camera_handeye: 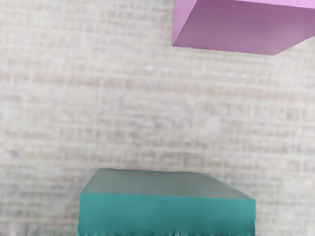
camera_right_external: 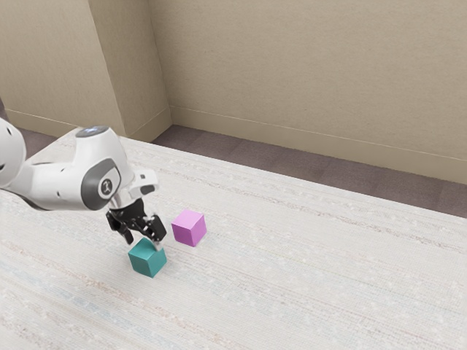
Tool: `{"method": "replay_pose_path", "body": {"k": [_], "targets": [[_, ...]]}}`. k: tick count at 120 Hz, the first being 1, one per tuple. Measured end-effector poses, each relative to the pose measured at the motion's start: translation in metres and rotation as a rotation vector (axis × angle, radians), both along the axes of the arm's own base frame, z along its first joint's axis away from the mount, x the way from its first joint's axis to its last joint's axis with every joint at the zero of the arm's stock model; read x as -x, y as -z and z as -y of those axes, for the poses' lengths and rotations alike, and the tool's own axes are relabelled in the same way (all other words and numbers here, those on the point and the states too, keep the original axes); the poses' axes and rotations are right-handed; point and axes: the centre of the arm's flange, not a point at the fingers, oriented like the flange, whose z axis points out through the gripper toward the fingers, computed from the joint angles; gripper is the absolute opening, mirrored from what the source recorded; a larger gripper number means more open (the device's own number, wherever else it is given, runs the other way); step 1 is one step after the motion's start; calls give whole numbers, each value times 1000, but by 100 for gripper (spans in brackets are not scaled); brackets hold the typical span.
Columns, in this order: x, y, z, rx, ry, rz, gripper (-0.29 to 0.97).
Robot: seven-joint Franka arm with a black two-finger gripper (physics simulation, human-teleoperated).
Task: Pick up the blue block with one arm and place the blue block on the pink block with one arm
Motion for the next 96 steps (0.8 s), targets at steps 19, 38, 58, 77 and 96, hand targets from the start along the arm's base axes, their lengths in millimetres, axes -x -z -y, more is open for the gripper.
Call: {"method": "replay_pose_path", "body": {"k": [19,38,58,77,96], "targets": [[6,4,2,1,1,-5,68],[6,7,7,-1,8,-6,68],[7,20,6,1,-1,-24,68],[7,30,6,3,-9,-37,68],[7,37,6,5,-15,-42,68]]}}
